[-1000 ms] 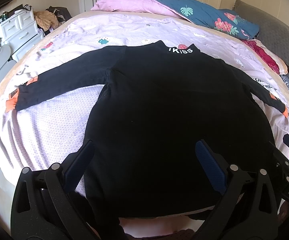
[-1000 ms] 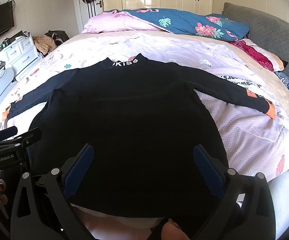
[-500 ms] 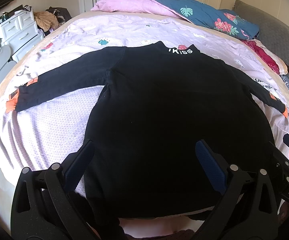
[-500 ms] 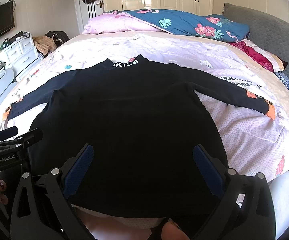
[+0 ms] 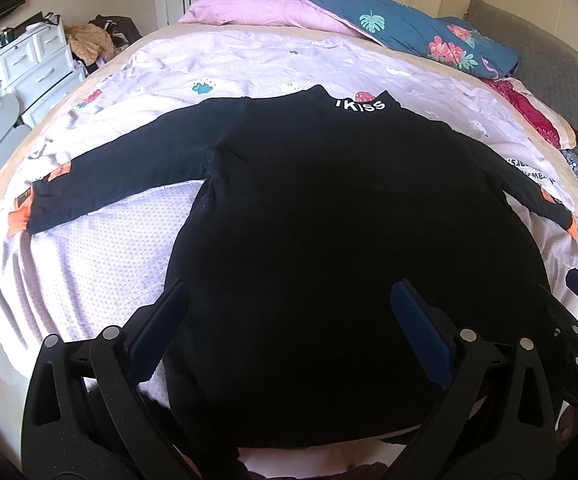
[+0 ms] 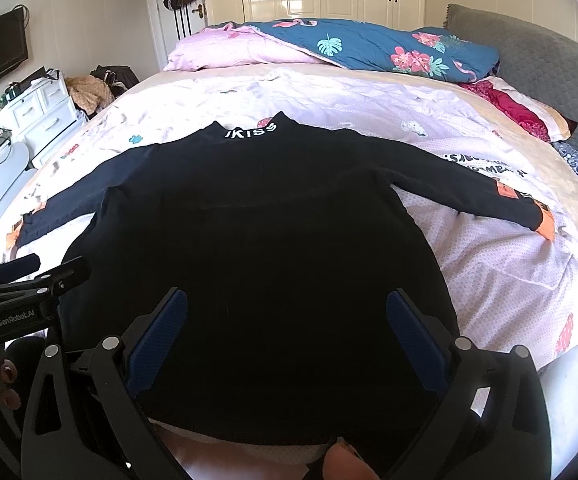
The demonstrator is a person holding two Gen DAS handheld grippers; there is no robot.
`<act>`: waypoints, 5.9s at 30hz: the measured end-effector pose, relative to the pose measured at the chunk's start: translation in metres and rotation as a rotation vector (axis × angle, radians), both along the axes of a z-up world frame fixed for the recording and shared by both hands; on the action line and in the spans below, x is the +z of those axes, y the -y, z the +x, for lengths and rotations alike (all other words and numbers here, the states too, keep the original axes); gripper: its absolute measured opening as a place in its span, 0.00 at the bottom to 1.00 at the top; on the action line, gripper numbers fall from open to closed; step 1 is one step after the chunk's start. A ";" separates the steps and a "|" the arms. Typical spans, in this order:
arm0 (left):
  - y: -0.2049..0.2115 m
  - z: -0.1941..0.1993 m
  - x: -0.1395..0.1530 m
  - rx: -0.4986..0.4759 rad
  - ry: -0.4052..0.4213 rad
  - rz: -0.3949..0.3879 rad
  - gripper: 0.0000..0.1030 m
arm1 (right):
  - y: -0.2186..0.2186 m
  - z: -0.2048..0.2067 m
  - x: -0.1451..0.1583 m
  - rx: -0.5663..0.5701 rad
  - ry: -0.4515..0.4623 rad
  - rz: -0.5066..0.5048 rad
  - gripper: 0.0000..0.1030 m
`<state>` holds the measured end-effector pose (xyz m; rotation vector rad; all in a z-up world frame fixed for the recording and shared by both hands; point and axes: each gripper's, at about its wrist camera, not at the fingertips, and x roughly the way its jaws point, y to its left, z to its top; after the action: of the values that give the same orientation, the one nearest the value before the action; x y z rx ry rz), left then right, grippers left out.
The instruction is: Fold small clothes
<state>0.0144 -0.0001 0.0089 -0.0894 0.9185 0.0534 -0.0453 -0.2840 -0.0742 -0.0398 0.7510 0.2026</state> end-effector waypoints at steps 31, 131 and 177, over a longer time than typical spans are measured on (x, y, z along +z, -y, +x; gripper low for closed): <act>0.014 0.120 0.014 0.003 -0.032 0.010 0.92 | 0.034 0.122 0.027 -0.166 0.006 0.087 0.96; -0.028 0.215 0.031 0.095 -0.034 -0.287 0.92 | 0.040 0.214 0.057 0.038 0.152 0.400 0.14; 0.024 0.214 -0.005 -0.123 -0.054 -0.465 0.05 | 0.045 0.232 0.017 0.124 -0.050 0.410 0.54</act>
<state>0.2288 -0.0241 0.0039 -0.4641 0.9746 -0.2745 0.1868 -0.3290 -0.0574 0.3093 0.7451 0.4734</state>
